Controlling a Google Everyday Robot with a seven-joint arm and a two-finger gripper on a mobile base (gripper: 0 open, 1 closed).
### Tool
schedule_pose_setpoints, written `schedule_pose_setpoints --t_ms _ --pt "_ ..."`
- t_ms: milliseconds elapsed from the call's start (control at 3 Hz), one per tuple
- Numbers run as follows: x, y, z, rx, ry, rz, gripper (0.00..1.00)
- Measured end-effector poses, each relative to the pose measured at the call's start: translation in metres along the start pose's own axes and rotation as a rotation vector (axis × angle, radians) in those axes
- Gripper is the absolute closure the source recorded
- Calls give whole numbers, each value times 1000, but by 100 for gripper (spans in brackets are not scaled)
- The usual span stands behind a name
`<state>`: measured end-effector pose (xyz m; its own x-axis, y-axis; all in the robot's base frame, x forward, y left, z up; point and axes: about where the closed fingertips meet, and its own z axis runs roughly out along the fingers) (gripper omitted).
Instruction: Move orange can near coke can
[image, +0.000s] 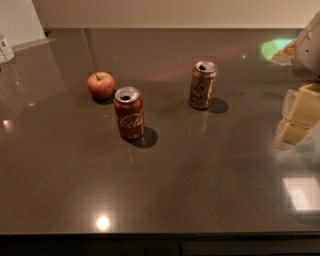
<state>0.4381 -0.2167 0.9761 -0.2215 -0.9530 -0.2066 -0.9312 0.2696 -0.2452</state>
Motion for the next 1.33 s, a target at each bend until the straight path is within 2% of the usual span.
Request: schedule_pose_setpoints --t_ms 333,667,1333 --pt "0 0 0 0 0 0 0" --pt "-7 -9 3 1 -27 16 0" --pt "-32 -59 43 -25 -186 168 0"
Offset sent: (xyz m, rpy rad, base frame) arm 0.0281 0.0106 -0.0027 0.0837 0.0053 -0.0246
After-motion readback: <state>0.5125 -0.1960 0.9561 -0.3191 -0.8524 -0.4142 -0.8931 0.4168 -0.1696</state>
